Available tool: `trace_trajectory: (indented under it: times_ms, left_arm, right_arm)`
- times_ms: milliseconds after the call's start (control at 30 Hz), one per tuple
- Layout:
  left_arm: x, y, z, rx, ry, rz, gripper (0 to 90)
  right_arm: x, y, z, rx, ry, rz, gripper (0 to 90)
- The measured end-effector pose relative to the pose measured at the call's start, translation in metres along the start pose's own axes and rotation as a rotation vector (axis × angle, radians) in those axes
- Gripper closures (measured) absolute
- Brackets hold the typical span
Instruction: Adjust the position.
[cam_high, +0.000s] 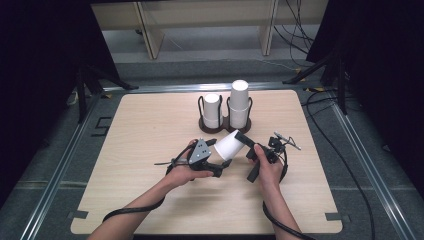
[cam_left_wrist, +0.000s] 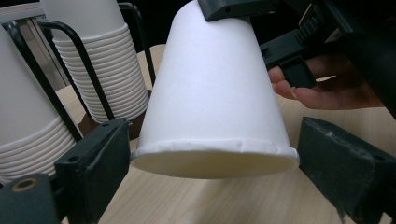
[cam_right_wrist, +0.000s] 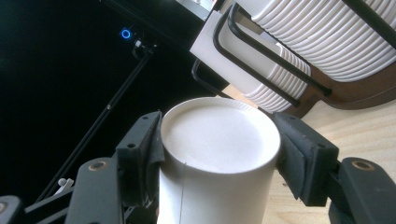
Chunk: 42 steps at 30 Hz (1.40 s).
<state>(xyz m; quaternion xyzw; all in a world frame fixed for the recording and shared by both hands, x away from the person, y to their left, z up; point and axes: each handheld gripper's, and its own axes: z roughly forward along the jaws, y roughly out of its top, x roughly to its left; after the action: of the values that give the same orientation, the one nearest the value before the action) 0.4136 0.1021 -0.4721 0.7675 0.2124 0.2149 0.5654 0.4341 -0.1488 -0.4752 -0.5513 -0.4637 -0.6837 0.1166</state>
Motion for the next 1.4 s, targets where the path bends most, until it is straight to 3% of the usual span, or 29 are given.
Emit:
trace_trajectory:
  times_ms: [500,700,733,833,1033,1100,1167,1333,1400]
  left_arm:
    - [0.002,-0.001,0.003,0.021,-0.007,-0.007,13.6]
    - [0.003,-0.001,-0.001,0.033,0.0,0.015,16.5]
    - [0.004,-0.001,-0.001,0.032,-0.001,0.015,17.0]
    - [0.004,-0.001,-0.002,0.027,-0.001,0.016,18.5]
    - [0.004,-0.002,-0.005,0.016,0.004,0.018,21.3]
    - [0.004,-0.002,-0.005,0.009,0.002,0.019,21.7]
    - [0.004,-0.002,-0.006,0.01,0.002,0.017,22.1]
    - [0.003,-0.001,-0.008,0.001,-0.011,0.021,23.3]
    - [0.003,-0.001,-0.009,-0.001,-0.015,0.02,23.8]
  right_arm:
    - [0.0,-0.001,0.001,0.016,0.017,0.014,36.7]
    - [-0.002,-0.001,0.004,0.011,0.021,0.004,35.5]
    - [-0.001,-0.001,0.004,0.019,0.039,0.006,35.4]
    - [0.0,-0.001,0.005,0.019,0.022,-0.003,34.8]
    - [0.001,-0.002,0.006,0.016,0.032,-0.003,33.6]
    - [0.0,-0.002,0.007,0.015,0.043,-0.035,32.8]
    - [0.003,-0.002,0.007,0.016,0.041,-0.025,32.2]
    - [0.005,-0.001,0.007,0.019,0.04,-0.076,31.3]
    - [0.007,0.0,0.006,0.013,0.037,-0.069,31.3]
